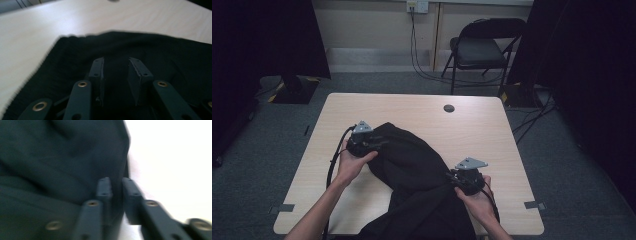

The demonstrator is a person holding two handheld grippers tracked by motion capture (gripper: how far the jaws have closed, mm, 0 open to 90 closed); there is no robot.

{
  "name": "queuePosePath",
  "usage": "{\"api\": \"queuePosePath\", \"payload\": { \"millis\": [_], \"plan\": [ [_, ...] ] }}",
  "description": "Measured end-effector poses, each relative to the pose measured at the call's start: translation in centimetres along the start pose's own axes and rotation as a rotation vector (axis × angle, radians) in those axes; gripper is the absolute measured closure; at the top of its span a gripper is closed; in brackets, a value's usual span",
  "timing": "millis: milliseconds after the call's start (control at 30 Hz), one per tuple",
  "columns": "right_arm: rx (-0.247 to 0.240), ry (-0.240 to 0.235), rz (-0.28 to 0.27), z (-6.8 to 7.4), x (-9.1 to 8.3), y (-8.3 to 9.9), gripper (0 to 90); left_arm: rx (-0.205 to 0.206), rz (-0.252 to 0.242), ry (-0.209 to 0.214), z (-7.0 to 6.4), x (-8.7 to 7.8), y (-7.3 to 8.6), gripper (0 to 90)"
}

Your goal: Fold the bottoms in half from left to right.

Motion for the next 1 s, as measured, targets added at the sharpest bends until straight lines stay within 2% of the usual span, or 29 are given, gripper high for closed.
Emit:
{"api": "queuePosePath", "payload": {
  "millis": [67, 100, 167, 233, 267, 300, 333, 367, 400, 433, 467, 500, 533, 600, 667, 733, 767, 867, 933, 1000],
  "plan": [
    [0.001, 0.036, -0.035, 0.1, -0.5, -0.6, 60.2, 0.003, 0.032, 0.016, -0.1, 0.6, 1.0, 69.2],
    [-0.001, 0.030, -0.066, 0.3, -0.8, -1.0, 61.3, -0.011, 0.048, 0.022, -0.2, 1.0, 1.4, 70.0],
    [-0.030, -0.043, -0.111, 1.2, -1.0, -1.7, 66.2, 0.004, 0.075, -0.003, 0.0, 1.8, 2.1, 70.0],
    [-0.062, -0.120, -0.115, 2.9, -0.4, -2.2, 69.7, -0.028, 0.077, -0.018, 0.4, 2.4, 2.6, 69.9],
    [-0.077, -0.172, -0.113, 3.8, 0.1, -2.4, 70.9, -0.043, 0.076, -0.023, 0.7, 2.8, 2.8, 69.6],
    [-0.102, -0.199, -0.100, 4.7, 0.8, -2.5, 71.4, -0.045, 0.089, -0.035, 0.8, 3.2, 3.0, 69.3],
    [-0.128, -0.218, -0.081, 5.6, 1.5, -2.7, 71.5, -0.042, 0.074, -0.038, 1.0, 3.5, 3.0, 69.2],
    [-0.128, -0.218, -0.081, 5.6, 1.5, -2.7, 71.5, -0.042, 0.074, -0.038, 1.0, 3.5, 3.0, 69.0],
    [-0.164, -0.259, -0.047, 7.0, 3.0, -2.9, 71.5, -0.025, 0.058, -0.076, 1.3, 4.2, 3.0, 70.5],
    [-0.164, -0.259, -0.047, 7.0, 3.0, -2.9, 71.5, -0.025, 0.058, -0.076, 1.3, 4.2, 3.0, 73.7],
    [-0.174, -0.273, -0.033, 7.5, 3.6, -2.9, 71.5, 0.003, 0.039, -0.108, 1.3, 4.6, 2.8, 73.7],
    [-0.191, -0.292, -0.011, 8.0, 4.6, -2.9, 69.9, 0.032, 0.025, -0.146, 1.8, 5.3, 2.3, 73.8],
    [-0.193, -0.296, -0.004, 8.2, 4.8, -2.9, 69.7, 0.015, 0.022, -0.150, 2.3, 5.6, 2.0, 73.8],
    [-0.204, -0.296, 0.013, 8.3, 5.0, -2.6, 68.2, 0.006, 0.014, -0.164, 3.3, 6.4, 1.2, 73.8],
    [-0.222, -0.294, 0.053, 8.3, 5.0, -1.9, 66.1, -0.016, 0.023, -0.184, 4.3, 6.8, 0.4, 72.8],
    [-0.221, -0.304, 0.058, 8.0, 4.6, -1.1, 64.0, -0.050, 0.020, -0.160, 4.6, 6.9, 0.2, 70.0],
    [-0.222, -0.303, 0.068, 7.7, 4.1, -0.8, 63.8, -0.065, 0.023, -0.147, 4.6, 6.7, 0.2, 65.7],
    [-0.217, -0.300, 0.079, 7.1, 3.3, -0.1, 63.8, -0.043, 0.031, -0.138, 4.2, 6.3, 0.3, 57.9],
    [-0.203, -0.282, 0.094, 5.9, 2.2, 0.9, 62.9, -0.051, -0.008, -0.119, 3.6, 4.7, -0.1, 56.4],
    [-0.202, -0.260, 0.115, 5.0, 1.4, 1.6, 66.9, -0.047, -0.039, -0.121, 3.1, 3.1, -0.6, 56.4]
  ]
}}
Point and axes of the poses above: each handheld gripper's, and its own axes: x roughly forward along the jaws, y roughly out of its underside, z roughly to its left, the point moved 2 cm from there along x, roughly forward along the jaws, and after that the axes turned 8 degrees about -x, right-handed, at the moved point
